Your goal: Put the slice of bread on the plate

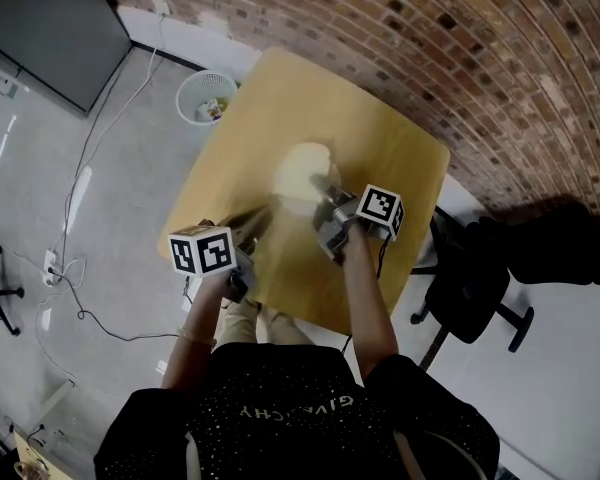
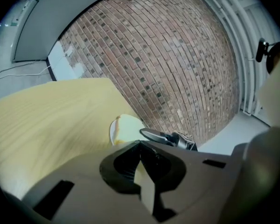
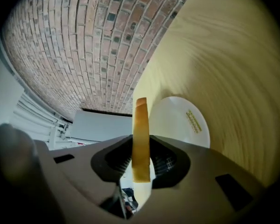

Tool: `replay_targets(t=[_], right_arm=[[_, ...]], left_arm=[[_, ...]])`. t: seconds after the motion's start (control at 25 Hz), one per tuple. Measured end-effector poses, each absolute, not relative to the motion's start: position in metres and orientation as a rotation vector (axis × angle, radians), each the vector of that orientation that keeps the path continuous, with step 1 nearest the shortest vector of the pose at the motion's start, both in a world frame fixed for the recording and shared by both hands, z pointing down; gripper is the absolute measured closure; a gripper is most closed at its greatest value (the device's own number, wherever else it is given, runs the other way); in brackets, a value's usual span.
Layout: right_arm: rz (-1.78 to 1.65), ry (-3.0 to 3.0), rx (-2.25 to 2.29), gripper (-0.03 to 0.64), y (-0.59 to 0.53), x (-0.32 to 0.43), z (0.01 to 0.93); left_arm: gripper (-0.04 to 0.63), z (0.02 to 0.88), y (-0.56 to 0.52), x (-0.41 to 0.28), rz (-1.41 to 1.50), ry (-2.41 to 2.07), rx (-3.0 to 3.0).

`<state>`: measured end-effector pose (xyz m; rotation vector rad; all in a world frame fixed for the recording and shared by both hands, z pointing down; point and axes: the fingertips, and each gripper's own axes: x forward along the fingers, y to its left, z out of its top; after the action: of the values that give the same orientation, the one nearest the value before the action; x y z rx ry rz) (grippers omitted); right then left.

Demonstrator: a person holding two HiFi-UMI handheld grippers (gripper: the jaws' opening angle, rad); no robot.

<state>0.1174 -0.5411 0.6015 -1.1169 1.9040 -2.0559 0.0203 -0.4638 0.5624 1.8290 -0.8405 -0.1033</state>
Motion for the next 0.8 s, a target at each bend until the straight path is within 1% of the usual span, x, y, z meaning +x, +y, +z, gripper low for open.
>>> replay_targets(t=[0.12,0.16,0.28,0.44,0.52,0.6,0.72,0.8], right_arm=[[-2.05,2.048,-1.283,0.514,-0.534,0.12,0.612],[-2.028,2.112,-1.344,0.499,-0.533,0.12,0.613],[-1.942,2.279,-1.499,0.389,-0.529,0.119,0.613],[-1.802,2.486,-1.714,0.263,-0.524,0.122,0.616],[-1.694,2.568,-1.799,0.223,-0.524,0.127,0.614],[-1.586,2.625,-1.868,0.166,-0.524,0.133,0.608],[-1.499,2.6,-1.871,0.163,-0.518,0.144,0.59],[-1.513,2.575,-1.664,0.163,-0.504,0.14,0.565]], left_arm=[[0.584,0.556,-0.459,0.016,-0.119,-0.854,1.829],[0.584,0.554,-0.458,0.015,-0.126,-0.855,1.83],[0.584,0.551,-0.453,0.012,-0.133,-0.858,1.836],[0.584,0.549,-0.447,0.009,-0.146,-0.865,1.831],[0.584,0.548,-0.444,0.009,-0.147,-0.865,1.835],[0.584,0.546,-0.442,0.008,-0.143,-0.868,1.845],[0.584,0.54,-0.437,0.005,-0.148,-0.878,1.85],[0.584,0.533,-0.432,0.003,-0.155,-0.88,1.856]])
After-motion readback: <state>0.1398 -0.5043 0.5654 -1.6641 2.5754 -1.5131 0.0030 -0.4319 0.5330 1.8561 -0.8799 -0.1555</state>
